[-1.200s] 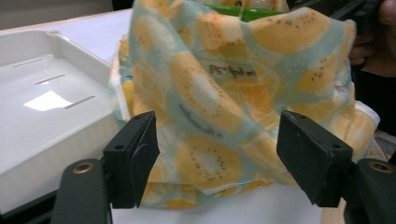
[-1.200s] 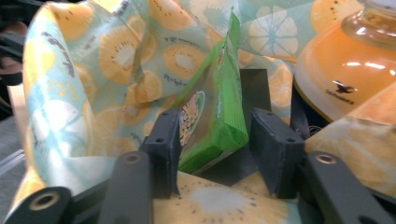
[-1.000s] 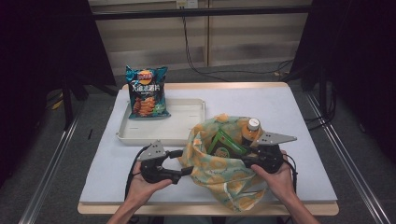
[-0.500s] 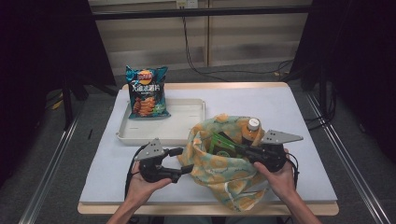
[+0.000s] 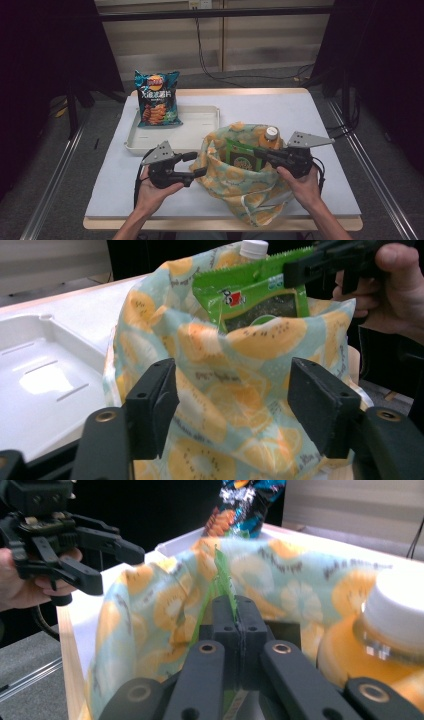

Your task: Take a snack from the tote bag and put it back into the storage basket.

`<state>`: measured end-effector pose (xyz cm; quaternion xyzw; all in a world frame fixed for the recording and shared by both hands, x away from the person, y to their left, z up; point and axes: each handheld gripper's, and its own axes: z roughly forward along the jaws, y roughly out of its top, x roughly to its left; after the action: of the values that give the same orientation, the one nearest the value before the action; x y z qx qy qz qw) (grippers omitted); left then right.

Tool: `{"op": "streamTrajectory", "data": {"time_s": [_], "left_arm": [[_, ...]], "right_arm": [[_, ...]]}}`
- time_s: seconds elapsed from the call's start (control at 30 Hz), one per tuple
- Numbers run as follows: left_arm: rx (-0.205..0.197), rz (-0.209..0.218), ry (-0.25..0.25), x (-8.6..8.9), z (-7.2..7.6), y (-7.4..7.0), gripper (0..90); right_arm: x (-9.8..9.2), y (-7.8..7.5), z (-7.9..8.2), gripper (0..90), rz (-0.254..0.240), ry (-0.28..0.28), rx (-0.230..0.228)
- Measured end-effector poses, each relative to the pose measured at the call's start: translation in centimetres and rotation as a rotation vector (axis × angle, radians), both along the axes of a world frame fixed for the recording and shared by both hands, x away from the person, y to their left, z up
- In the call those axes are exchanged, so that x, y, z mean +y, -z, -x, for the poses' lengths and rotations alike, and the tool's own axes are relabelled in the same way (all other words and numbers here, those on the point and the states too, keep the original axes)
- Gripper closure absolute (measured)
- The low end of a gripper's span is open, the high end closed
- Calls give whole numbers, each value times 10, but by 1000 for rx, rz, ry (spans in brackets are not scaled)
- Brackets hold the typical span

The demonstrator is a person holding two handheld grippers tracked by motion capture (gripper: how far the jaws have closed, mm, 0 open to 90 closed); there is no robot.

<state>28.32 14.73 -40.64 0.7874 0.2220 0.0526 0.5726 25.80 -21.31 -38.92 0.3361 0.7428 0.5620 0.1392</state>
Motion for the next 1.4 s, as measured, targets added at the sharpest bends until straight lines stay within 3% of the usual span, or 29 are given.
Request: {"op": "streamTrajectory", "data": {"time_s": [0.13,0.23,0.37,0.5,0.6,0.67,0.73,0.83,0.93,1.13,1.23,1.3,1.4], "left_arm": [[-1,-2,26,-5,-1,-1,382],[-1,23,25,-3,-3,-4,385],[-13,34,13,-4,-6,-11,391],[-10,30,28,-15,-8,-12,410],[-9,20,55,-25,-11,-13,411],[-11,39,64,-29,-13,-15,410],[-23,31,61,-30,-15,-20,410],[-30,51,71,-33,-19,-28,410],[-33,44,90,-38,-23,-35,390],[-34,36,137,-55,-31,-37,389],[-21,49,134,-61,-35,-33,350],[-33,33,132,-64,-38,-31,336],[-3,68,126,-63,-48,-31,324]], "right_arm": [[3,-8,-1,896,-4,-36,-25],[5,-10,-1,897,9,-55,-33],[3,-16,-1,897,1,-48,-49],[-1,-26,-2,897,2,-51,-73],[-3,-31,-2,898,-18,-52,-88],[-5,-32,-3,898,-32,-52,-96],[-6,-36,-3,898,-20,-54,-103],[-11,-46,-4,898,-42,-53,-132],[-13,-54,-4,898,-69,-64,-148],[-4,-46,-1,898,-41,-106,-142],[-4,-45,0,898,-38,-105,-139],[-4,-45,0,898,-43,-115,-137],[-4,-45,0,898,-47,-121,-136]]}}
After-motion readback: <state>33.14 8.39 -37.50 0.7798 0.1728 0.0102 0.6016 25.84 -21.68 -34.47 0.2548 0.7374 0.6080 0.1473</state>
